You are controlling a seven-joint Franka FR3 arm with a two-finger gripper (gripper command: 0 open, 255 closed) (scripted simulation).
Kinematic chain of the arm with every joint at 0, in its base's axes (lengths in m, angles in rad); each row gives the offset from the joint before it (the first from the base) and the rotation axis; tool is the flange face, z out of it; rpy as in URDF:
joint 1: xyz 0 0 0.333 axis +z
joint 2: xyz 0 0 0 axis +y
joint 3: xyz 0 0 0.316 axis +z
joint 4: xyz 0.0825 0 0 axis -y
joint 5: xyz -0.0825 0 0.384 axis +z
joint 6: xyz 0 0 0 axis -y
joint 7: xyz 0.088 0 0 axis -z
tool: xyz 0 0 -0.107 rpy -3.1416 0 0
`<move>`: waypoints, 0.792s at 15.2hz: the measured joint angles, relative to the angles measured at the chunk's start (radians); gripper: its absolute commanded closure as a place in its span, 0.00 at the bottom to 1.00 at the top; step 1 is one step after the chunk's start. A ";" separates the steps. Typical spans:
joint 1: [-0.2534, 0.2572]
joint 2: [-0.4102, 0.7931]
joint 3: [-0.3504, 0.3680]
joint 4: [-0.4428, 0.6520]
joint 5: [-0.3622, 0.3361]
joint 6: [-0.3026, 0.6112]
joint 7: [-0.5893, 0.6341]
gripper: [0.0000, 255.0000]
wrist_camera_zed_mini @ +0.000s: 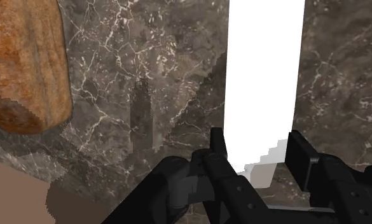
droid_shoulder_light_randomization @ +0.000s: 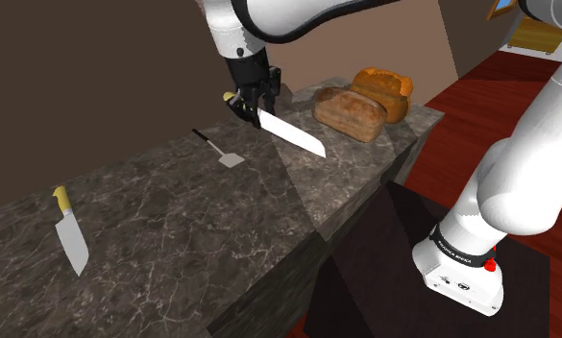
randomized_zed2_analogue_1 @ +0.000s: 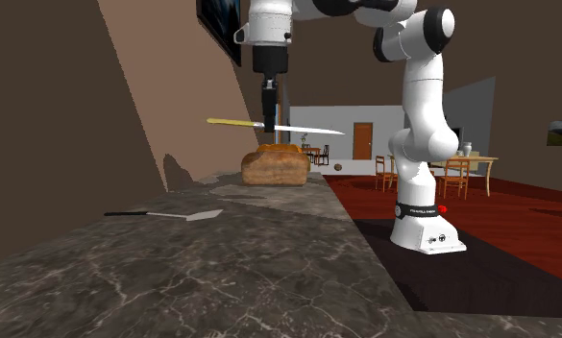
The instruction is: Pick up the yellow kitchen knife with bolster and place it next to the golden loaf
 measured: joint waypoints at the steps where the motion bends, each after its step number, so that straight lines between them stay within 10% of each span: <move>1: 0.000 0.000 0.000 0.013 0.000 -0.013 -0.003 1.00; 12: -0.061 -0.042 -0.063 0.030 0.002 -0.033 -0.138 1.00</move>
